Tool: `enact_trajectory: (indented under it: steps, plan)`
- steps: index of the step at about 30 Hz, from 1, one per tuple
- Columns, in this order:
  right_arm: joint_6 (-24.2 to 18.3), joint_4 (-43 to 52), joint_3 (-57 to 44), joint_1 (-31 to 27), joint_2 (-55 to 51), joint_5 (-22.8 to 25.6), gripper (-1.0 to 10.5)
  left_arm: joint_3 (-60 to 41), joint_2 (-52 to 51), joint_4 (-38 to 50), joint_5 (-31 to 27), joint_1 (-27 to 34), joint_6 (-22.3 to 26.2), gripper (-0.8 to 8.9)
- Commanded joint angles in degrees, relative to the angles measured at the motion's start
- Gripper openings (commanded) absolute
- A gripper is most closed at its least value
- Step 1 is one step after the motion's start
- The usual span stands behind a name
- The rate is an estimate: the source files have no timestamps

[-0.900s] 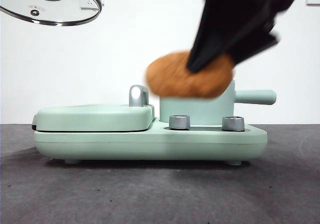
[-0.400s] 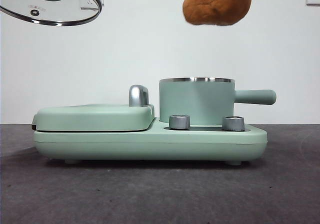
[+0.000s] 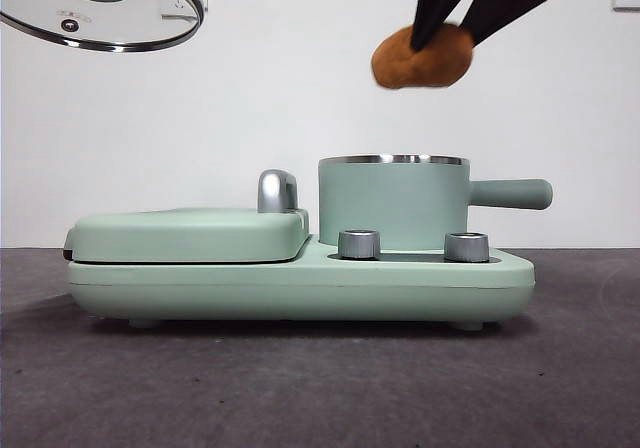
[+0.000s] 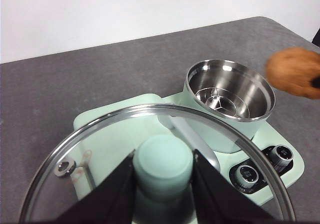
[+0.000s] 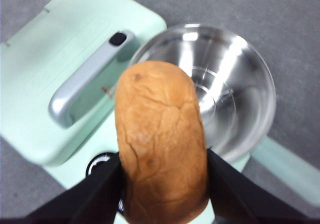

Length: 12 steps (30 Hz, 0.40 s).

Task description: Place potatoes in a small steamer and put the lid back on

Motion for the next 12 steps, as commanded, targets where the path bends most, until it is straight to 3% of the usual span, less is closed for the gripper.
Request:
enact_trajectory:
  steps: [1, 12]
  plan:
    - [-2.1, 0.5, 3.4, -0.5, 5.3, -0.3, 2.0, 0.9, 0.0, 2.1, 0.2, -0.1, 0.6, 0.09]
    - [-4.7, 5.7, 7.1, -2.0, 17.1, -0.3, 2.0, 0.9, 0.0, 2.0, 0.2, -0.1, 0.3, 0.09]
